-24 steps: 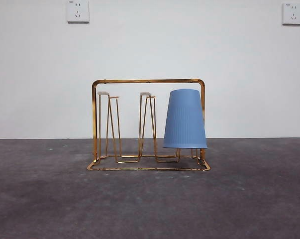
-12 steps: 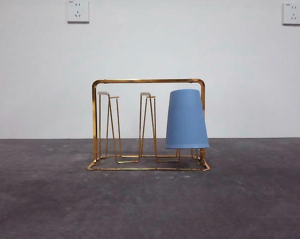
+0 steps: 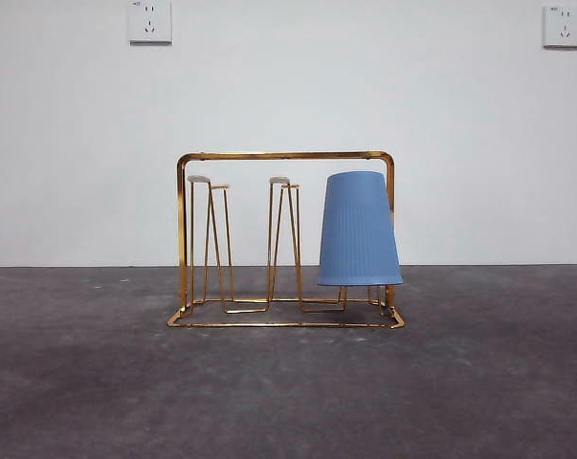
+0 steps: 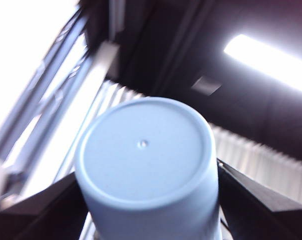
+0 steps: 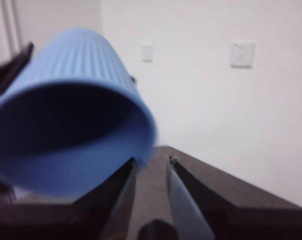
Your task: Pick up cup 1,put cup 1 in the cup rack,pick up cup 2,put cup 2 in the cup rack
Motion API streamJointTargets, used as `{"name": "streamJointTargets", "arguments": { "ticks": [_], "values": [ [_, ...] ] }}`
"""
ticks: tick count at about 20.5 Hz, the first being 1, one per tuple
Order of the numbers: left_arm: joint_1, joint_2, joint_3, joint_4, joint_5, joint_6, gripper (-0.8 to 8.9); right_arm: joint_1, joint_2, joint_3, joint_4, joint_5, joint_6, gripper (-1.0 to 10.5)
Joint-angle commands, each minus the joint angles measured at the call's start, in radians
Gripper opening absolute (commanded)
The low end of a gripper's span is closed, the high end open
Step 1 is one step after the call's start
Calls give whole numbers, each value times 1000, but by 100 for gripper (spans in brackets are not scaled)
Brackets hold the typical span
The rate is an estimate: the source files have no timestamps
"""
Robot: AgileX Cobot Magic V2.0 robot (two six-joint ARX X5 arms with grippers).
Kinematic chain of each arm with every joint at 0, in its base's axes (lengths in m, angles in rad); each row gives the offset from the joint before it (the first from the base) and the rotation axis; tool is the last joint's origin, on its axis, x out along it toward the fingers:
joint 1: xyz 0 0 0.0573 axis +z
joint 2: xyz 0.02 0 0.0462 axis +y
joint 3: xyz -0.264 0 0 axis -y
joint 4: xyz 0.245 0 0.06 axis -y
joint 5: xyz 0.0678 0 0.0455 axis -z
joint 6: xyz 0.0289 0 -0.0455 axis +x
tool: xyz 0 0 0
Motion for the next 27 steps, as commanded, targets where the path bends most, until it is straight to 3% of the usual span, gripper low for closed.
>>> {"name": "streamJointTargets", "arguments": {
  "ticks": [1, 5, 9, 13, 16, 21, 27],
  "values": [
    [5, -81, 1, -154, -50, 131, -8, -1, -33, -4, -59, 30, -7, 107],
    [5, -216, 1, -470, -222, 305, -8, -1, -74, -2, -170, 79, -13, 104],
    [5, -342, 1, -798, -484, 446, -8, -1, -103, -2, -270, 106, -15, 103],
    [5, -402, 1, -1041, -725, 518, -8, -1, -113, -2, -333, 127, -14, 100],
    [6, -401, 0, -1170, -845, 549, -8, -1, -113, -2, -351, 127, -14, 100],
    [11, -334, -10, -1212, -978, 580, -8, -1, -113, -2, -355, 130, -6, 99],
    [84, -226, -55, -1146, -961, 578, -8, -1, -113, -2, -389, 130, -2, 95]
  ]
}}
